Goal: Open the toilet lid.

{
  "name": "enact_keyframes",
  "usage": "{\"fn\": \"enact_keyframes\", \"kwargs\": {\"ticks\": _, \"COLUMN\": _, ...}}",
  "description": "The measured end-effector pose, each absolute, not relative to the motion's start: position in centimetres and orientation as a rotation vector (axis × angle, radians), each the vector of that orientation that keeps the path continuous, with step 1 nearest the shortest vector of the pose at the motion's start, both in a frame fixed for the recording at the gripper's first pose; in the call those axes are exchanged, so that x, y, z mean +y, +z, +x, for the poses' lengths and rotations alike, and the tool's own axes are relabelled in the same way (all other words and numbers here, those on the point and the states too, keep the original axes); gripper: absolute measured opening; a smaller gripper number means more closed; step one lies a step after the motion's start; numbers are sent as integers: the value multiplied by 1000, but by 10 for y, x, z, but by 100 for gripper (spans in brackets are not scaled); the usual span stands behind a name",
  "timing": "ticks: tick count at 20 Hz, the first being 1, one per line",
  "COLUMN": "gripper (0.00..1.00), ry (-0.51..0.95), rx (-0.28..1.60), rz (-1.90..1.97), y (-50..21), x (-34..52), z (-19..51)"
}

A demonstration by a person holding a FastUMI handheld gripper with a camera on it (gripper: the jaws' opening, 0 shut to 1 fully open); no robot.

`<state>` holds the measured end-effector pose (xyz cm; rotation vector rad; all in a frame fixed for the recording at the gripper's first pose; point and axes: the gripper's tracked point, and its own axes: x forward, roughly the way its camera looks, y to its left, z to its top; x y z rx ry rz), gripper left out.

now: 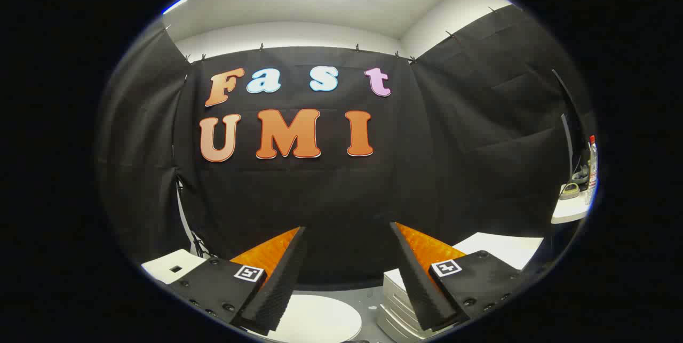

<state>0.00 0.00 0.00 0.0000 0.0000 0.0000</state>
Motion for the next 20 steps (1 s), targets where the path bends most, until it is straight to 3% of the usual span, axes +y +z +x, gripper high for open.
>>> {"fn": "enact_keyframes", "kwargs": {"ticks": 20, "gripper": 98, "ry": 4, "rx": 18, "rz": -7, "y": -18, "x": -5, "z": 1}}
